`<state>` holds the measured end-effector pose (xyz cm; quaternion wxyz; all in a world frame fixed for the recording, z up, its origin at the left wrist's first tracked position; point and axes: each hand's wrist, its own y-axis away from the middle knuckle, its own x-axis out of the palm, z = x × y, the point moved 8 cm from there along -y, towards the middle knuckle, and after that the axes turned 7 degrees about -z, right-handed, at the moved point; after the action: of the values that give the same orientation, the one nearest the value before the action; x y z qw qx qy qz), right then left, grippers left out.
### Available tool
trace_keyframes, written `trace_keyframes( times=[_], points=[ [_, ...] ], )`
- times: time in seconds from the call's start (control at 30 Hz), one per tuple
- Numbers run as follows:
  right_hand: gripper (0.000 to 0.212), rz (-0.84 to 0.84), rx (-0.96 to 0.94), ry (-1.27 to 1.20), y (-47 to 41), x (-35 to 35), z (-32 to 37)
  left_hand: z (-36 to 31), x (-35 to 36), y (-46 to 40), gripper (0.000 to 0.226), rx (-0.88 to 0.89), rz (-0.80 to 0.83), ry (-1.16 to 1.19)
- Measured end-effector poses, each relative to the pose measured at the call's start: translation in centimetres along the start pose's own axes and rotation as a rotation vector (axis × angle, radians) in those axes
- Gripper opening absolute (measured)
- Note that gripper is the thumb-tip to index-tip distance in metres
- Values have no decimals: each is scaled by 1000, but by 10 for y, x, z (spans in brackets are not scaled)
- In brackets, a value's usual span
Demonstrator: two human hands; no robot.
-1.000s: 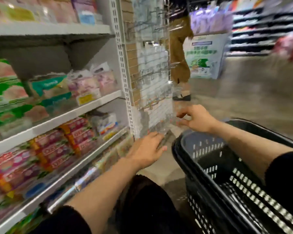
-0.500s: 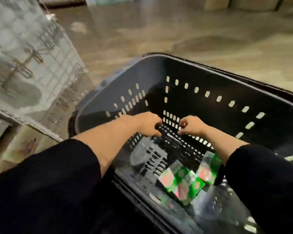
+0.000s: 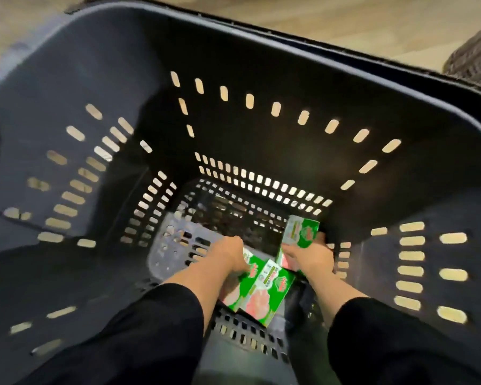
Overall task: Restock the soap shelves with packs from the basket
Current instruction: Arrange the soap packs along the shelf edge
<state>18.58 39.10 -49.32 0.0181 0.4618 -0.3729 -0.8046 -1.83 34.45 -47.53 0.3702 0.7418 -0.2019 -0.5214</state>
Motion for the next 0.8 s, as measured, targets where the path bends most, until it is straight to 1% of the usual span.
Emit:
trace_keyframes(
  times=[0.07, 0.1, 0.17, 0.2, 0.23, 0.3, 0.33, 0.37, 0.4, 0.43, 0.47, 0.5, 0.53, 0.57, 0.63, 0.67, 0.73, 0.8],
  points=[
    [91, -5, 7, -185, -2, 8, 4, 10, 17, -4, 60, -43, 80, 118],
    [103, 33, 17, -235, -8, 18, 4, 14, 24, -5, 66, -65, 105, 192],
    [124, 108, 19, -279, -20, 38, 3, 23, 32, -7, 77, -117, 109, 307],
    [128, 143, 39, -276, -15, 41, 6, 28, 35, -7, 82, -144, 105, 352],
    [121, 158, 57, -300, -12, 42, 5, 33, 38, -8, 89, -178, 116, 397],
    [87, 144, 86, -301, -6, 35, 2, 38, 43, -5, 96, -244, 184, 496],
    [85, 151, 91, -306, -5, 34, 0, 38, 44, -3, 93, -267, 228, 542],
    [93, 171, 96, -325, -3, 34, -3, 39, 45, -2, 91, -283, 249, 586],
    [101, 189, 99, -368, 0, 34, -3, 37, 43, -2, 94, -285, 257, 630],
    [106, 218, 108, -421, -3, 38, -5, 34, 41, -3, 103, -281, 257, 663],
    [103, 240, 109, -473, 0, 38, -2, 30, 38, -1, 111, -273, 256, 676],
    [97, 255, 117, -520, 4, 36, 2, 27, 34, 1, 115, -264, 246, 674],
    [85, 277, 120, -581, 10, 33, 8, 26, 28, 4, 116, -263, 221, 645],
    [78, 306, 119, -639, 15, 30, 13, 26, 20, 8, 115, -257, 196, 613],
    [65, 374, 99, -708, 23, 21, 23, 27, -5, 22, 111, -251, 156, 561],
    [60, 407, 81, -727, 27, 16, 29, 32, -21, 30, 104, -250, 122, 550],
    [54, 514, 50, -791, 42, 5, 44, 42, -60, 51, 84, -240, 42, 597],
    [55, 650, 23, -870, 62, -3, 66, 53, -100, 81, 68, -222, -52, 670]
  ],
)
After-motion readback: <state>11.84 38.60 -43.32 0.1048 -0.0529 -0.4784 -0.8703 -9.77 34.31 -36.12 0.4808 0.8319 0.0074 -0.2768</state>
